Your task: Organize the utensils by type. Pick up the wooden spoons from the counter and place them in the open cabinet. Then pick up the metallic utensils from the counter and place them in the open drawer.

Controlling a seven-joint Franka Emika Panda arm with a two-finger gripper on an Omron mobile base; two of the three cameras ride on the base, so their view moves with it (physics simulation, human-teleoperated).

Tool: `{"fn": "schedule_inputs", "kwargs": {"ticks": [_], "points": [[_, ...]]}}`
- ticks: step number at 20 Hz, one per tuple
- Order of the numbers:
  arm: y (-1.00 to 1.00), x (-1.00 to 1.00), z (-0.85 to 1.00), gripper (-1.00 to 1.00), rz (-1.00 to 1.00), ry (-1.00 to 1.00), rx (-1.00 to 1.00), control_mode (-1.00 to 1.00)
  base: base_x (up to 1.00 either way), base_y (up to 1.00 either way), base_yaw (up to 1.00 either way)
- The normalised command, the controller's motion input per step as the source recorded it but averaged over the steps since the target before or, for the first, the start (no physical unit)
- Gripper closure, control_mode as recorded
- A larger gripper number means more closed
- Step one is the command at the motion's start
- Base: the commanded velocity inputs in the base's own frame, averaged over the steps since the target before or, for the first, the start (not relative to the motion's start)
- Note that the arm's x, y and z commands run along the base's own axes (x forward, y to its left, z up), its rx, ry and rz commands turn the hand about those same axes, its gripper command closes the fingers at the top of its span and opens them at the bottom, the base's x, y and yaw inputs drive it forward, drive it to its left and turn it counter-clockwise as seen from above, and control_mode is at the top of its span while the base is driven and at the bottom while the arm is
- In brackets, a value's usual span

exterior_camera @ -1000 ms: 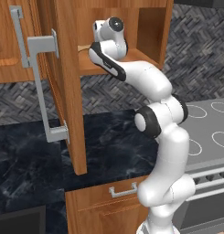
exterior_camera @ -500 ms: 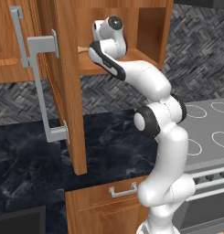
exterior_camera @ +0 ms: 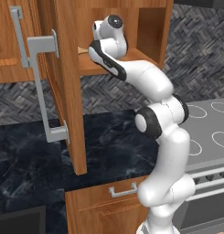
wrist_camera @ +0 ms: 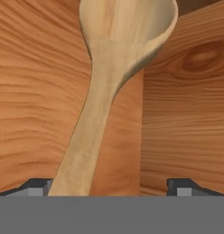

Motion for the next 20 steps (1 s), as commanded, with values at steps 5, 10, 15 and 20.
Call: {"fn": "schedule_inputs", "kwargs": {"ticks": [5, 10, 15, 20], "points": [[0.0, -0.35, -0.03, -1.0, 0.0, 0.0, 0.0, -1.0, 0.0, 0.0, 0.0], [-0.03, -0.34, -0.06, -1.0, 0.0, 0.0, 0.01, -1.0, 0.0, 0.0, 0.0], [-0.24, 0.1, -0.21, -1.0, 0.0, 0.0, 0.0, -1.0, 0.0, 0.0, 0.0], [-0.12, 0.22, -0.21, -1.0, 0.0, -0.01, 0.0, -1.0, 0.0, 0.0, 0.0]]}}
